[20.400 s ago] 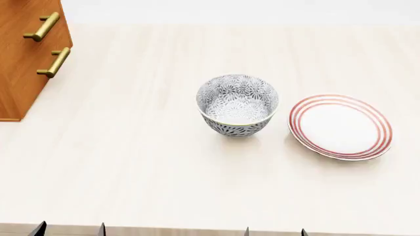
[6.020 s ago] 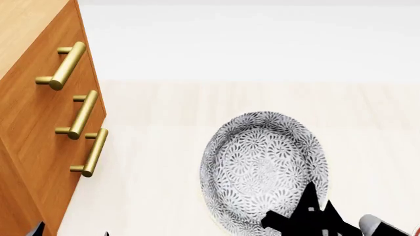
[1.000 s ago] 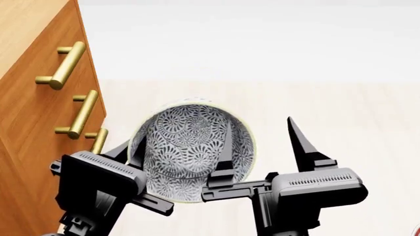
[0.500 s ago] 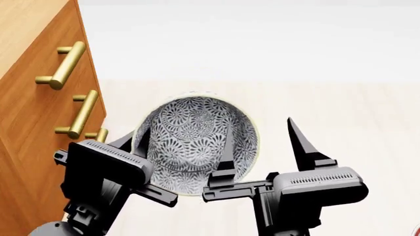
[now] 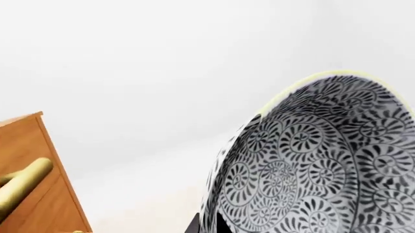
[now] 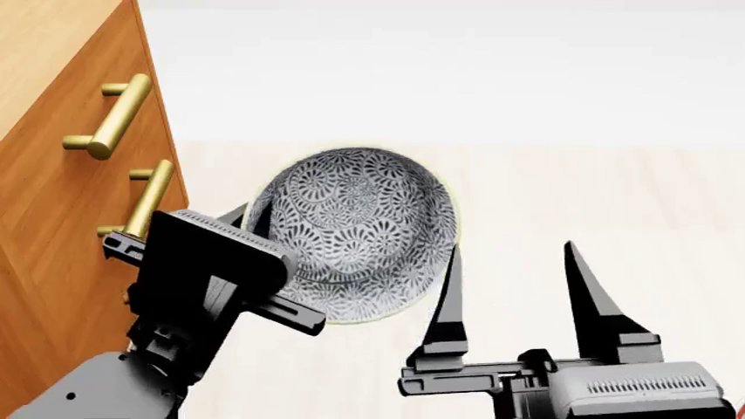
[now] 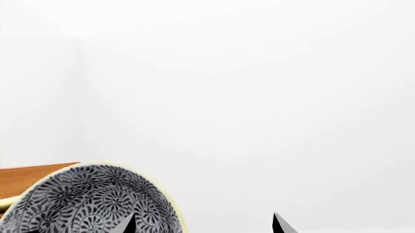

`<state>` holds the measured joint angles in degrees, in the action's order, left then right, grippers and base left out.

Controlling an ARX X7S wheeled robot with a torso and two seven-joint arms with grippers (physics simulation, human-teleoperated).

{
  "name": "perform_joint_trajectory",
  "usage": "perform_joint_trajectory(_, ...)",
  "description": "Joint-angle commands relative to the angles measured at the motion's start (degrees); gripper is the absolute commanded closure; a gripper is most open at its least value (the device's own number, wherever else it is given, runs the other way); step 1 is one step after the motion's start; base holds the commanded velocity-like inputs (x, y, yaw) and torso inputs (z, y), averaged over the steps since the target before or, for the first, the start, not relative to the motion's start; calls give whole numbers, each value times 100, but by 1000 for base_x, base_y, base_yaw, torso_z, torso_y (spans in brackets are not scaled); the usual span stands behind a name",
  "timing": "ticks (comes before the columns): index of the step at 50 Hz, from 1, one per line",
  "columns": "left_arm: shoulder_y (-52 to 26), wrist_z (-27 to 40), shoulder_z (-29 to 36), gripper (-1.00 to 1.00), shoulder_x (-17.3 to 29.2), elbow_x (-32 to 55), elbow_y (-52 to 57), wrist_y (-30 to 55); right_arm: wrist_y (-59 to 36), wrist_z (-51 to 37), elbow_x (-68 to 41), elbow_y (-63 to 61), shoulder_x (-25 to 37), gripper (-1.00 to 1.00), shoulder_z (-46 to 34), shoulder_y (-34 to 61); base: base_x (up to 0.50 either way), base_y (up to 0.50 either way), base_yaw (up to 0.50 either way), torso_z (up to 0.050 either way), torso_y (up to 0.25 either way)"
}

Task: Put the bowl on top of the cabinet.

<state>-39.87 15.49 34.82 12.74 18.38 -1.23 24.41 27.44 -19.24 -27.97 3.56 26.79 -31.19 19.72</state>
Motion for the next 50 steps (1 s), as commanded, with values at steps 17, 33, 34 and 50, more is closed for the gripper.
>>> perform_joint_trajectory(17,-957,-353,206,100,104,244,760,1169,2204,429,-799,325,39,-100,618,-1454,0,0,0,0,0)
perform_joint_trajectory(33,-2253,-230,199,100,-95,617,1703,2898,2600,696,-1157,626,-148,-100,851,-1597,0,0,0,0,1)
perform_joint_trajectory(34,-2342,-246,105,100,-155,748,1732,3078,2589,712,-1184,619,-147,-100,849,-1592,0,0,0,0,0)
perform_joint_trajectory(50,-3472,-472,-581,100,-759,1311,577,3730,2577,632,-998,422,-167,-100,975,-1740,0,0,0,1,1)
